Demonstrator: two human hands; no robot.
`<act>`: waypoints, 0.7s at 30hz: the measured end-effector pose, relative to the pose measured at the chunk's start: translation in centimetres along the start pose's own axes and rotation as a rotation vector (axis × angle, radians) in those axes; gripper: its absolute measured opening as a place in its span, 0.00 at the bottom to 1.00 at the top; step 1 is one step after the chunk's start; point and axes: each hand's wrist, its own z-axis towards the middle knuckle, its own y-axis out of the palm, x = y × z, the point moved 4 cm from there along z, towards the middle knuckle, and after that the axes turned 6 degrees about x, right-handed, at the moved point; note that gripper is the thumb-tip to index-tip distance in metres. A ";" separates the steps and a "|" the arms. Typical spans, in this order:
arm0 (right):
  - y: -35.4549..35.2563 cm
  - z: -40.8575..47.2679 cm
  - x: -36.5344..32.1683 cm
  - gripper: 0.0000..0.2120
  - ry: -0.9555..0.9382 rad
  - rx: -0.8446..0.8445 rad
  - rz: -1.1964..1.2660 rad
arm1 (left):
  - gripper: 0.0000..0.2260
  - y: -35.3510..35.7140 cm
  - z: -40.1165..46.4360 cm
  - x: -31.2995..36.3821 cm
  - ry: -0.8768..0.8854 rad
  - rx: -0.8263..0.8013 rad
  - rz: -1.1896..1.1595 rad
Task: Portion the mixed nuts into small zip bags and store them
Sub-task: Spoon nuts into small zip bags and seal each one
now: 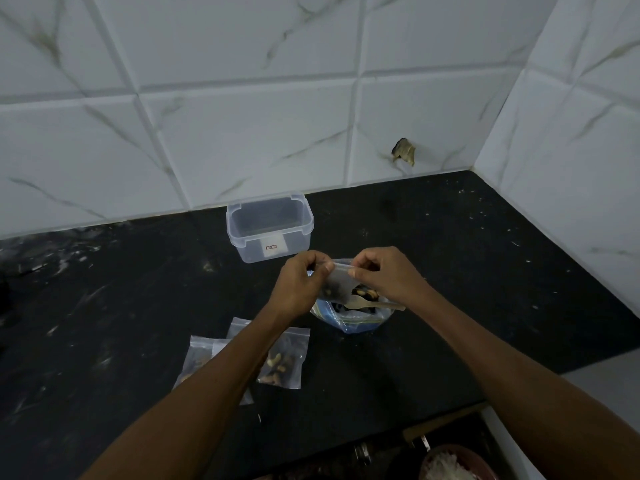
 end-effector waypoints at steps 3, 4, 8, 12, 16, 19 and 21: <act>-0.1 -0.2 -0.2 0.03 -0.028 0.024 -0.049 | 0.03 0.0 -0.1 0.1 0.011 -0.002 -0.022; -0.2 -0.2 -0.3 0.03 -0.035 0.025 -0.051 | 0.03 0.0 -0.2 0.2 0.025 -0.005 -0.029; -0.1 0.0 -0.4 0.05 -0.038 -0.005 -0.042 | 0.02 0.2 -0.1 0.5 0.074 -0.036 -0.007; 0.0 -0.1 -0.3 0.03 -0.033 -0.025 -0.001 | 0.03 0.1 0.1 0.2 0.058 0.009 0.071; -0.3 -0.2 0.0 0.03 -0.013 0.023 -0.039 | 0.01 -0.1 0.2 -0.3 0.041 0.024 0.085; -0.3 -0.2 -0.1 0.02 -0.023 0.034 -0.061 | 0.02 -0.1 0.0 -0.2 0.052 -0.006 0.053; -0.4 -0.3 0.1 0.03 -0.011 0.030 -0.044 | 0.02 -0.3 -0.1 -0.2 0.053 -0.018 0.027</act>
